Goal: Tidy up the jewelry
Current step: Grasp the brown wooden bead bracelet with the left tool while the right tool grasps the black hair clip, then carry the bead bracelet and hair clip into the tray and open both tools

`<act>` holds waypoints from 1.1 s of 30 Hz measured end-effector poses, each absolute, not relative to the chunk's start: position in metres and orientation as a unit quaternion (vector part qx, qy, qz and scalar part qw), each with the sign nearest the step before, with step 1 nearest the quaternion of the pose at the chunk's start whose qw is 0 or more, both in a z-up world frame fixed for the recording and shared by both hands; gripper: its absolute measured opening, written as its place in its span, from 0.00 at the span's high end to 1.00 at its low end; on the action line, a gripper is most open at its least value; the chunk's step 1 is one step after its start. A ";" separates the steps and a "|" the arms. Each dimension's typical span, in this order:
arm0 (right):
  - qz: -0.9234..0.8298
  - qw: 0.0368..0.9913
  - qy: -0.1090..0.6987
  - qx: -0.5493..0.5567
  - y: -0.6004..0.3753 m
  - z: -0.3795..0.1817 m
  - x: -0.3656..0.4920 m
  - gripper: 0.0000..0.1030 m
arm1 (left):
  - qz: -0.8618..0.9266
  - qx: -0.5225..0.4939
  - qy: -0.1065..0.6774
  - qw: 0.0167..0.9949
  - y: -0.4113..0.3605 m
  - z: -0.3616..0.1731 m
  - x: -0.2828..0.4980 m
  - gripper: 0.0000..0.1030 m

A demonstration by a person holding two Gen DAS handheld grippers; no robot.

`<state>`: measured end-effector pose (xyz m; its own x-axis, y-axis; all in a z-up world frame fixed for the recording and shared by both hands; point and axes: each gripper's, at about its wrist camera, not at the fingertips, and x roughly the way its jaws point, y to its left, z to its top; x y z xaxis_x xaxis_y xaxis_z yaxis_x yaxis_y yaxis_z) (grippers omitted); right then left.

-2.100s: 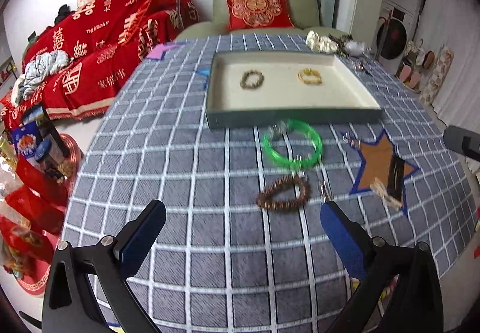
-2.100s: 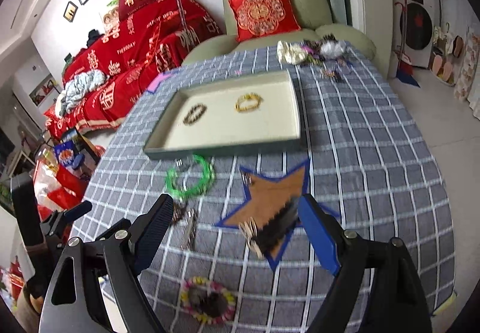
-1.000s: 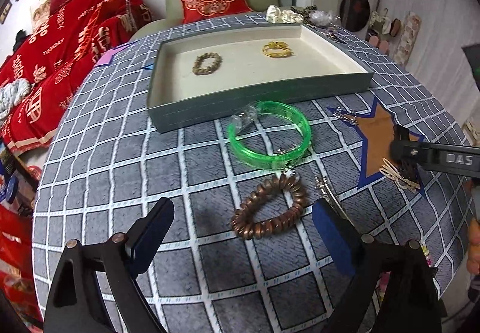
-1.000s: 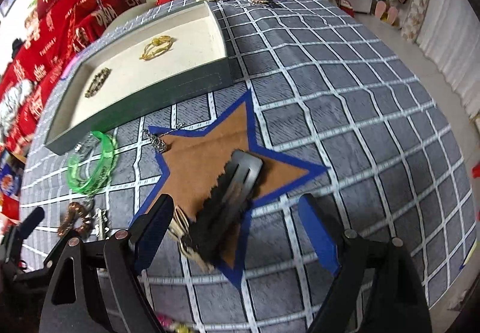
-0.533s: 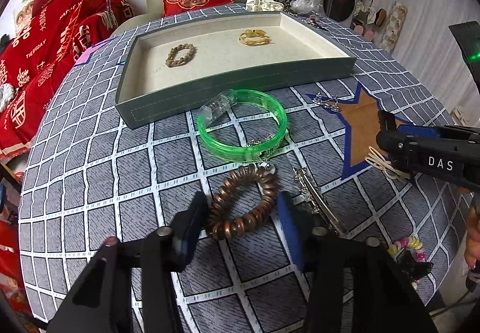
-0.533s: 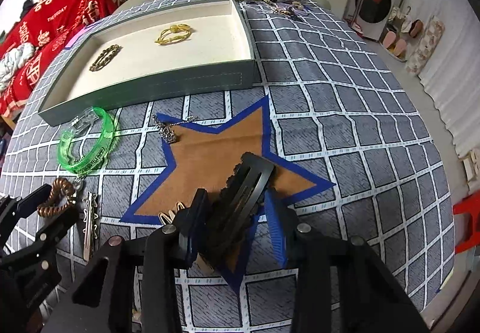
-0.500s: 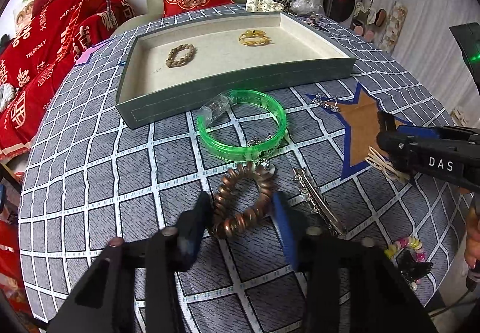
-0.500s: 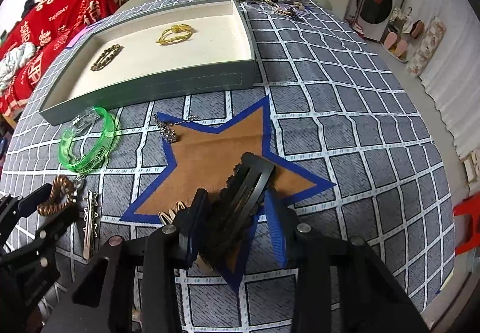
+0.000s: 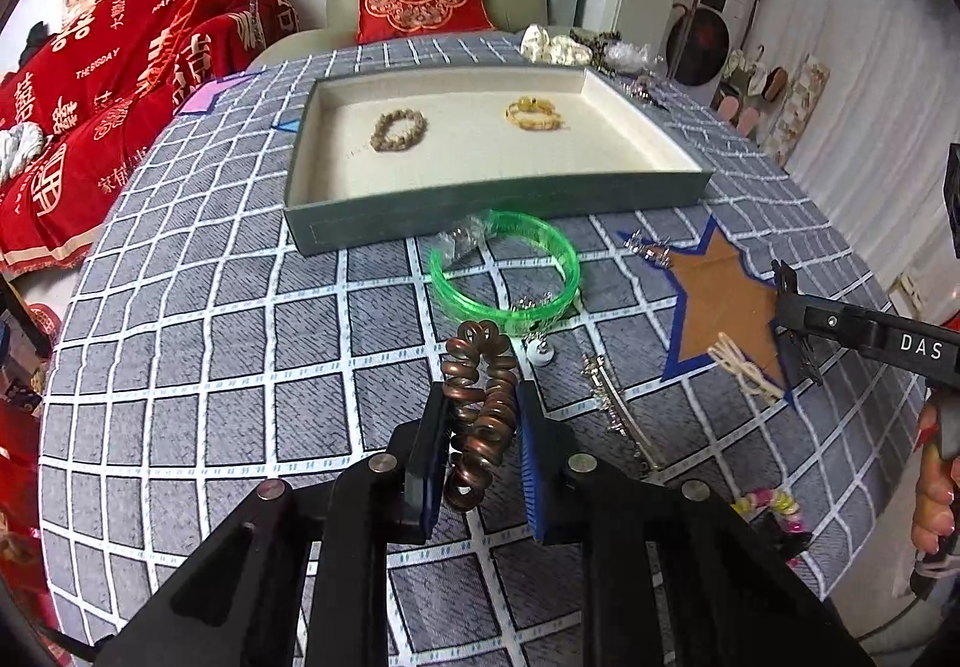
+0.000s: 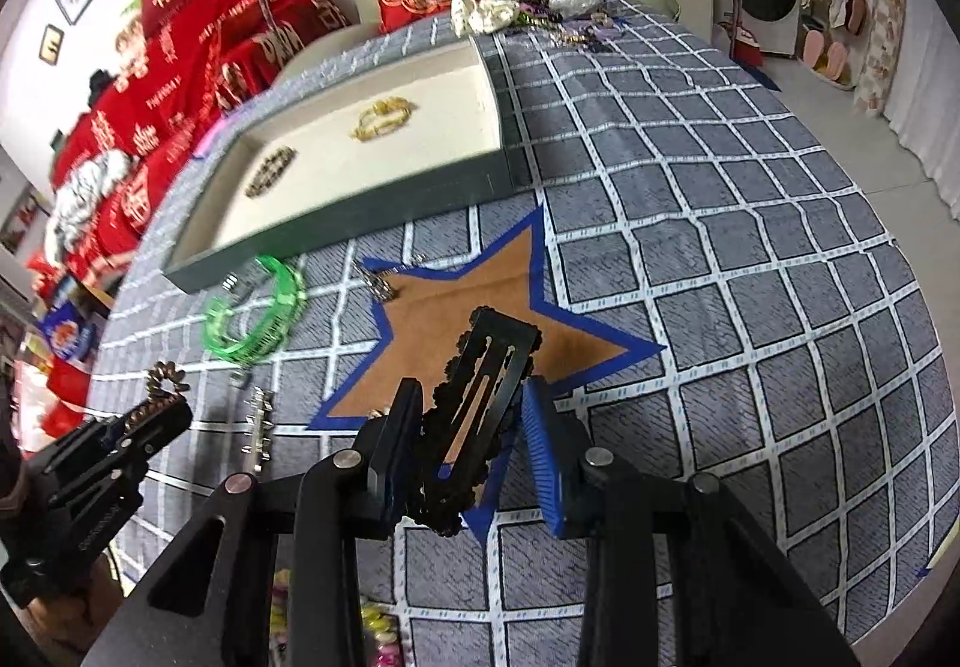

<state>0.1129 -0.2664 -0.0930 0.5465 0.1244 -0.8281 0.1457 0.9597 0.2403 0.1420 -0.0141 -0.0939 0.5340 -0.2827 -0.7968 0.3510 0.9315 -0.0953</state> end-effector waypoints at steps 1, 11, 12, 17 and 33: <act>-0.001 0.869 0.473 0.145 -0.268 -0.089 0.111 0.64 | -0.180 0.036 0.445 0.877 -0.013 -0.090 0.141 0.71; 0.034 0.882 0.446 0.146 -0.270 -0.052 0.120 0.64 | -0.164 0.005 0.411 0.897 -0.001 -0.040 0.150 0.71; 0.037 0.883 0.444 0.145 -0.270 -0.048 0.123 0.64 | -0.162 0.000 0.406 0.899 0.000 -0.034 0.154 0.71; 0.053 0.890 0.434 0.129 -0.267 -0.028 0.153 0.64 | -0.161 -0.003 0.396 0.904 -0.001 -0.012 0.179 0.71; 0.081 0.889 0.441 0.091 -0.252 -0.023 0.292 0.64 | -0.133 0.001 0.418 0.899 -0.037 -0.019 0.312 0.71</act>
